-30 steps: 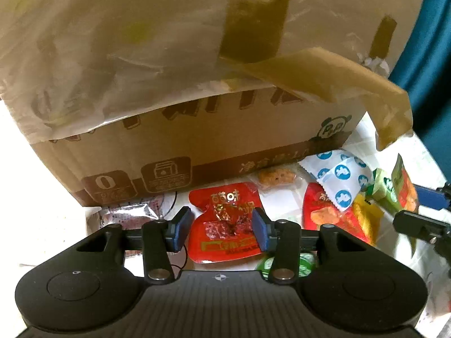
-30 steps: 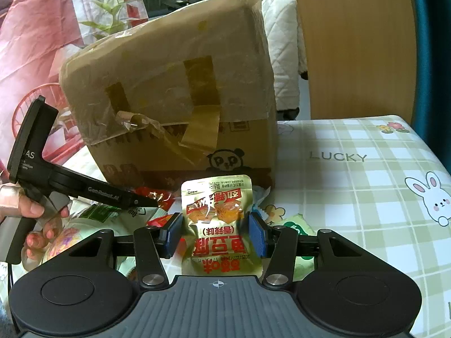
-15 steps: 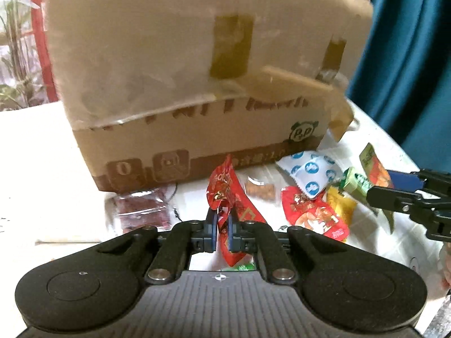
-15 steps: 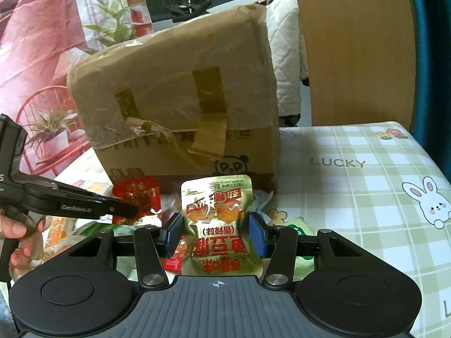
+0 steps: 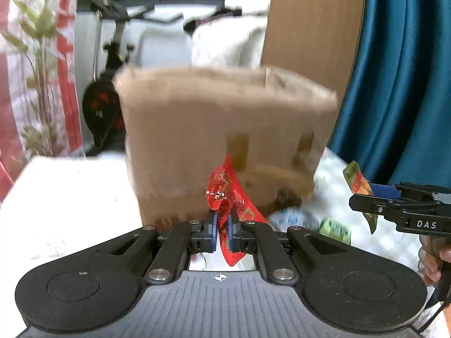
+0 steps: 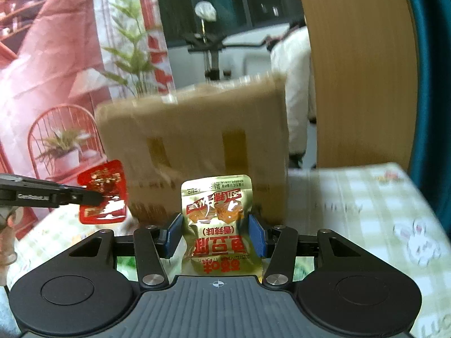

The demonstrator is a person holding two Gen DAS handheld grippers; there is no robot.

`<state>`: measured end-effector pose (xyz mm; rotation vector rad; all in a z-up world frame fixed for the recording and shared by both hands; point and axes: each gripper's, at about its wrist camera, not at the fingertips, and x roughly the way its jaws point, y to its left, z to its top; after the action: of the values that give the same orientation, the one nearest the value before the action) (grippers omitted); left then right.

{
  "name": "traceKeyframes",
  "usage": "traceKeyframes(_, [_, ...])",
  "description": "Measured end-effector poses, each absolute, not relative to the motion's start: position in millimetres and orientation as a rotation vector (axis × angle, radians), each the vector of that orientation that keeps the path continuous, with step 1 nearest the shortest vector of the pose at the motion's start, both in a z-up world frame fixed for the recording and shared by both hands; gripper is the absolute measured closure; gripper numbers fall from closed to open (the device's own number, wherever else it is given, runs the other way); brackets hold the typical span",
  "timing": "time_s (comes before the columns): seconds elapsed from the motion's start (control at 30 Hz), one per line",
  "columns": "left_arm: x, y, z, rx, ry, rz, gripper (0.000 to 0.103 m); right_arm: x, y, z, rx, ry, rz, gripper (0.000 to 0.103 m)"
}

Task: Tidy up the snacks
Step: 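Carry the red sachet and gold pouch over the box with both tools, then open both tools to drop the red sachet and gold pouch into the box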

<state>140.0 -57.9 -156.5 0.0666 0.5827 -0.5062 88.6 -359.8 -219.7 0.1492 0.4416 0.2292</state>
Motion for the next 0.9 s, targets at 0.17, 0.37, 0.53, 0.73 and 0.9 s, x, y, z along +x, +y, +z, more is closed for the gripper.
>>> traceKeyframes(0.17, [139.4, -49.6, -110.7, 0.045, 0.460, -0.484, 0.095, 100.8, -363.5, -176.9, 0.133, 0.356, 0.238, 0.056])
traceKeyframes(0.37, [168.5, -59.2, -70.5, 0.047, 0.362, -0.466, 0.095, 140.2, -360.0, -123.7, 0.076, 0.267, 0.249, 0.056])
traceKeyframes(0.53, [211.0, -74.9, -58.3, 0.035, 0.356, -0.459, 0.095, 194.7, -359.3, -101.6, 0.076, 0.269, 0.238, 0.056])
traceKeyframes(0.73, [256.1, -93.1, -64.6, 0.032, 0.408, -0.427, 0.095, 247.8, -342.0, -109.4, 0.124, 0.326, 0.255, 0.055])
traceKeyframes(0.9, [268.8, -93.5, -78.5, 0.052, 0.461, -0.411, 0.076, 262.3, -324.6, -122.2, 0.109, 0.381, 0.245, 0.042])
